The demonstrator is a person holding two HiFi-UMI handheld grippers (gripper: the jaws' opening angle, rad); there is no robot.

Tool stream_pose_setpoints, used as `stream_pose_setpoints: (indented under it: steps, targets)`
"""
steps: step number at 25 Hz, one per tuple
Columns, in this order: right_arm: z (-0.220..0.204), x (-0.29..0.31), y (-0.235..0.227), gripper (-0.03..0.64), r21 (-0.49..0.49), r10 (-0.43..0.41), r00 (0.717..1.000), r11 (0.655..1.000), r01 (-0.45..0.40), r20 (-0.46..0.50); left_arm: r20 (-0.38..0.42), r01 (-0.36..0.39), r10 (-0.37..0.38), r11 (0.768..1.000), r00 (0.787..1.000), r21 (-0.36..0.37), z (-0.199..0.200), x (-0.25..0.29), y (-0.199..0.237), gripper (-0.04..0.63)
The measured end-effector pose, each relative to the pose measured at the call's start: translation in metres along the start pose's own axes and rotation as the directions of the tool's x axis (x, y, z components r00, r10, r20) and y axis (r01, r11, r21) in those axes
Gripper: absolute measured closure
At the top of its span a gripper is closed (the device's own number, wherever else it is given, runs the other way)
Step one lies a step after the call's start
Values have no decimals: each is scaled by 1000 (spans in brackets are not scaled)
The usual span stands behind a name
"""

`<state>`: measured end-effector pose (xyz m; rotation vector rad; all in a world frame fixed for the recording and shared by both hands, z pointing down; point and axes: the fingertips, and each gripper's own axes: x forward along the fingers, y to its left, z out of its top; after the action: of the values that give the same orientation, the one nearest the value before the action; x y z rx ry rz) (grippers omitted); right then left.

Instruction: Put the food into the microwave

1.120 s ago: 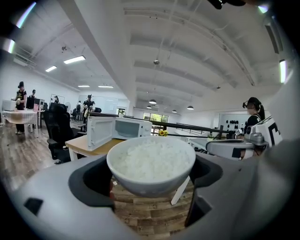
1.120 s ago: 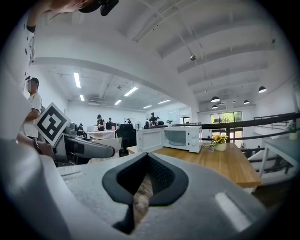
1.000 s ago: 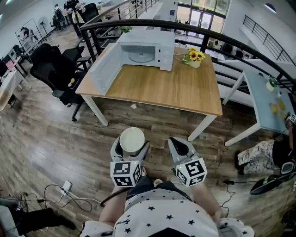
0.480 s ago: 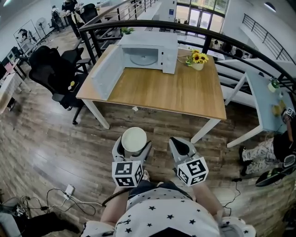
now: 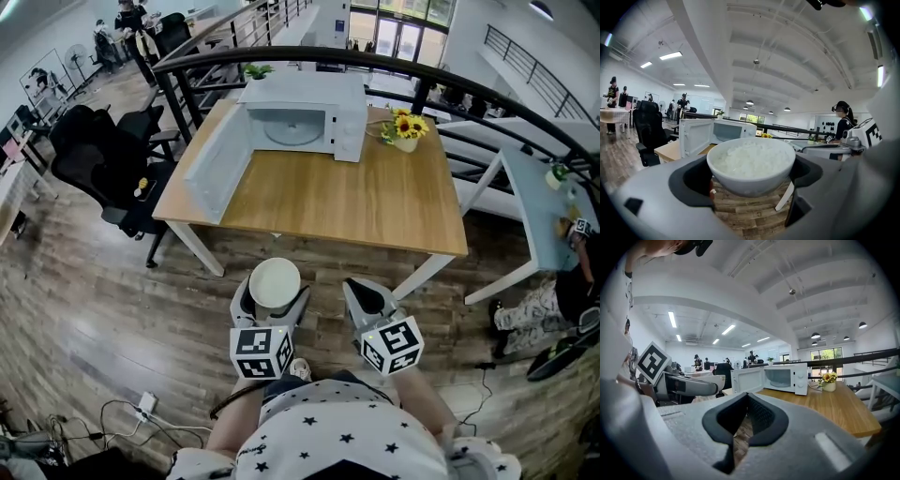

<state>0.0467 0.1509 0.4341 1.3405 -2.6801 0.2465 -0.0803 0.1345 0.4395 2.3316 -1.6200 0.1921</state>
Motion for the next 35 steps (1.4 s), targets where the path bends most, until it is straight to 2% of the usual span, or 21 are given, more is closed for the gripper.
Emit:
stream_pose_setpoints:
  steps: [16,29,35]
  targets:
    - [12,82,-14,612,-20,-39,999,999,39,-4,-14,48,-48,999,999,12,20,60,57,117]
    - [12,108,-21,611,-2,-79,997,997,79,-15,-31,56,-56,998,998,9,25,83,86,117]
    - [7,128,-36,612,13,-66,997,998,66,-27,-30,52,-52,998,998,17,32,109,92,117]
